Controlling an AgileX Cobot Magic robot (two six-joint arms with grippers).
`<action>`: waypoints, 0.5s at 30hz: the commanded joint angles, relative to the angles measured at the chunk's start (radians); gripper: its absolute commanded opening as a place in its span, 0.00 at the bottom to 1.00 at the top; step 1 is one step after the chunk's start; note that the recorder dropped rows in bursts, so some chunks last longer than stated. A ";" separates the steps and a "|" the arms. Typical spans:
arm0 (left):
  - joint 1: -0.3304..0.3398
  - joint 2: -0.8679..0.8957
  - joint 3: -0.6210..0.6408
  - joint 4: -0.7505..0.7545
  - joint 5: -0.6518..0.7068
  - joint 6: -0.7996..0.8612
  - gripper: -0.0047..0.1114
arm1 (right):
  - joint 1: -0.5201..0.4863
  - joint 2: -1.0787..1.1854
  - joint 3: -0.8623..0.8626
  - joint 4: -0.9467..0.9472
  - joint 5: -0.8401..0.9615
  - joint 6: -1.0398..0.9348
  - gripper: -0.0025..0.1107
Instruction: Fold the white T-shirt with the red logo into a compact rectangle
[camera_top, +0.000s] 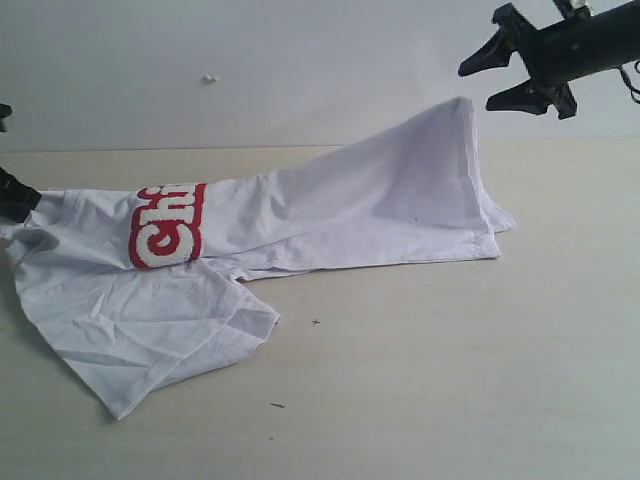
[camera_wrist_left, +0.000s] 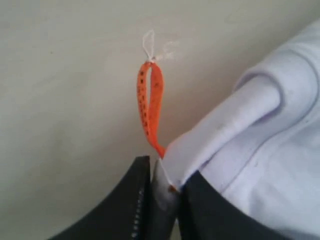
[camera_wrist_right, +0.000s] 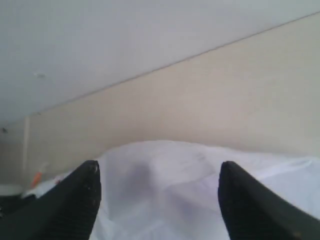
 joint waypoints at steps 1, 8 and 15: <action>0.003 -0.003 -0.005 -0.010 0.020 0.000 0.21 | -0.060 -0.001 -0.006 0.117 0.022 0.008 0.55; 0.003 -0.003 -0.005 -0.021 0.020 0.000 0.21 | -0.045 0.001 -0.006 -0.176 0.047 -0.092 0.26; 0.003 -0.003 -0.005 -0.057 0.037 0.000 0.21 | 0.068 0.051 -0.004 -0.376 0.132 -0.051 0.02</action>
